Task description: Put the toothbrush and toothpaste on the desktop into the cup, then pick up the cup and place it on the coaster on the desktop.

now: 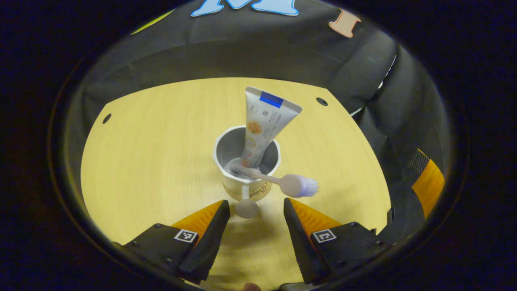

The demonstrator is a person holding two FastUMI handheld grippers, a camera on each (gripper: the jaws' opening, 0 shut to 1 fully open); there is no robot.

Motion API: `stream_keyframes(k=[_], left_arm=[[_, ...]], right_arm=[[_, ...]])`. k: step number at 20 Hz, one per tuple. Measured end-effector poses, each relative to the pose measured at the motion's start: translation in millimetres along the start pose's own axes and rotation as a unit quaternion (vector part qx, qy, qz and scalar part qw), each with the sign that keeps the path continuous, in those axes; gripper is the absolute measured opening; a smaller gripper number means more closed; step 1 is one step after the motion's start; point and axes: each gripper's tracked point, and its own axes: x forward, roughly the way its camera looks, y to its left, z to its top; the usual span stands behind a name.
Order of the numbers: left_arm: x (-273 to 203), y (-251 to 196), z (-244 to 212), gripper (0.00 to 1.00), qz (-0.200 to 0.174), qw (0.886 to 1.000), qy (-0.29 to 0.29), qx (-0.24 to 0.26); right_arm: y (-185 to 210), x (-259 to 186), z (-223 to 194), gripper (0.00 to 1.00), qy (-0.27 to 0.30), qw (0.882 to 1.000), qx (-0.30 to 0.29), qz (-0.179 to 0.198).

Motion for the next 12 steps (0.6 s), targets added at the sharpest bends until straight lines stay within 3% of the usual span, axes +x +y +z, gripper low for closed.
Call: stream_keyframes(k=[7, 12], left_arm=[[-69.8, 4.9, 12.0, 0.88, 0.023, 0.993, -0.113, -0.003], [-135.3, -1.6, 33.5, 0.88, 0.029, 0.973, -0.230, -0.005]], right_arm=[[6.9, -25.4, 11.7, 0.90, -0.039, 0.997, -0.063, -0.011], [26.5, -48.2, 24.4, 0.90, -0.072, 0.994, -0.085, 0.004]])
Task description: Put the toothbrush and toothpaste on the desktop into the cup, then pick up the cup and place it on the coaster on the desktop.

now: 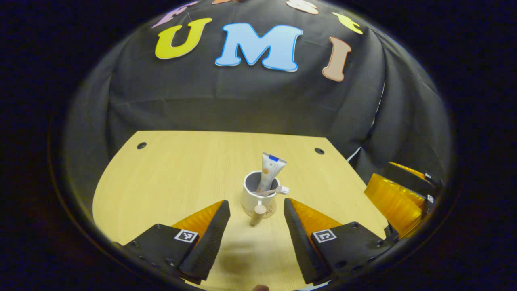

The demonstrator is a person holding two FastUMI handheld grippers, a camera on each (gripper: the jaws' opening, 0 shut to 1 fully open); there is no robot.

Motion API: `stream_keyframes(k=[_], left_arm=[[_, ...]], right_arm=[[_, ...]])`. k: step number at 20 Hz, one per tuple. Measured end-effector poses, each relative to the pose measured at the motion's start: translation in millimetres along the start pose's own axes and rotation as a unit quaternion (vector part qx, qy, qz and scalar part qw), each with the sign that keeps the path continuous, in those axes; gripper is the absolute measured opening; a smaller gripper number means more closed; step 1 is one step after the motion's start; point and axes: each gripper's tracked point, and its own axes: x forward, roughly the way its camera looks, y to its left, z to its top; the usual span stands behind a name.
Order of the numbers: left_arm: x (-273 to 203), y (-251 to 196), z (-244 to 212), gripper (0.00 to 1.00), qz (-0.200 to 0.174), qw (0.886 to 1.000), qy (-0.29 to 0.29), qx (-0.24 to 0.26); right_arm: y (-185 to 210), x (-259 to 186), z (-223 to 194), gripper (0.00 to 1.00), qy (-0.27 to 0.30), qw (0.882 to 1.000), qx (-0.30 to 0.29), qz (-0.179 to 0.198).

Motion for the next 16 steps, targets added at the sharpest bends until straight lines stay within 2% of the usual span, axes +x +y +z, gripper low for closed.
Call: stream_keyframes(k=[4, 9, 11, 12, 16], left_arm=[[-37.6, 6.5, 40.7, 0.88, 0.007, 0.995, -0.094, 0.023], [-69.4, 20.4, 72.1, 0.87, 0.029, 0.984, -0.173, 0.037], [-80.7, 29.9, 80.6, 0.88, 0.036, 0.979, -0.199, 0.036], [-83.3, 34.0, 82.7, 0.82, 0.040, 0.977, -0.208, 0.036], [-103.8, 46.4, 88.0, 0.82, 0.045, 0.971, -0.231, 0.039]], right_arm=[[11.1, -10.9, 13.8, 0.90, -0.031, 0.999, -0.012, 0.001], [19.0, -21.0, 29.4, 0.90, -0.061, 0.998, -0.027, -0.010], [19.6, -22.5, 35.0, 0.90, -0.077, 0.996, -0.030, -0.019], [21.6, -23.2, 38.2, 0.90, -0.084, 0.996, -0.030, -0.021], [26.2, -29.5, 40.1, 0.90, -0.095, 0.995, -0.029, -0.030]])
